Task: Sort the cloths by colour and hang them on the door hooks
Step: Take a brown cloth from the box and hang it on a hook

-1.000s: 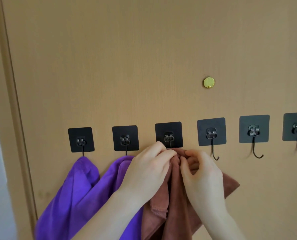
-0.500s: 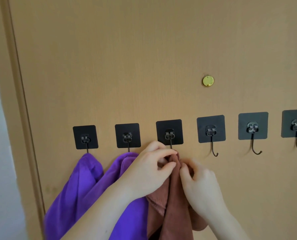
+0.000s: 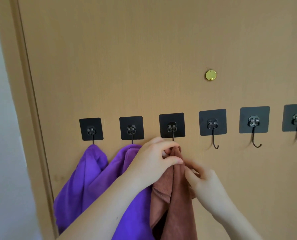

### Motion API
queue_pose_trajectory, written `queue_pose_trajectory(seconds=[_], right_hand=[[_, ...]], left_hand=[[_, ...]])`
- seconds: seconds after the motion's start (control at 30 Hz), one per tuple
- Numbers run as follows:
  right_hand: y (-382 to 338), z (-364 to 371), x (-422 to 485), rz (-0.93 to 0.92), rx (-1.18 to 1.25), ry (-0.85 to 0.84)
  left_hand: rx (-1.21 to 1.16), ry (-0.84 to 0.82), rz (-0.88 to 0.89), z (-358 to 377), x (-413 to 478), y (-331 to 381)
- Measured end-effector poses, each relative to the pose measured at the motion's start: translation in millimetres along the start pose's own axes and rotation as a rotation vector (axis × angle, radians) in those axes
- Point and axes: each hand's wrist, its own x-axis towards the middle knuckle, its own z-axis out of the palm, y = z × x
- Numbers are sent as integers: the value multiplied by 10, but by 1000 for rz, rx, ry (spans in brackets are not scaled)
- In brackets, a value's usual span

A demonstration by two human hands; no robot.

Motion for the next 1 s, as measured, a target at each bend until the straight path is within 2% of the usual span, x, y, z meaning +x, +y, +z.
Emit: queue_pose_trajectory(seconds=[0.07, 0.13, 0.17, 0.23, 0.3, 0.37, 0.43, 0.67, 1.0], right_hand=[[18, -24, 1, -60, -41, 53], [15, -75, -1, -171, -158, 205], [-10, -115, -16, -190, -143, 237], [-93, -192, -24, -135, 52, 108], [-221, -200, -41, -42, 202, -188], [-320, -146, -21, 44, 201, -429], [-357, -62, 42, 96, 165, -547], [-261, -9, 250, 238, 397, -630], [-29, 62, 232, 213, 407, -590]], left_hand=[[22, 21, 20, 26, -9, 7], [50, 36, 48, 38, -13, 16], [68, 40, 61, 37, -13, 22], [127, 48, 82, 25, -2, 33], [168, 60, 92, 17, 19, 32], [154, 51, 79, 14, 44, 23], [126, 19, 53, -2, 74, 25], [151, -131, 7, -112, 199, 81], [169, -84, 38, -64, 153, 86]])
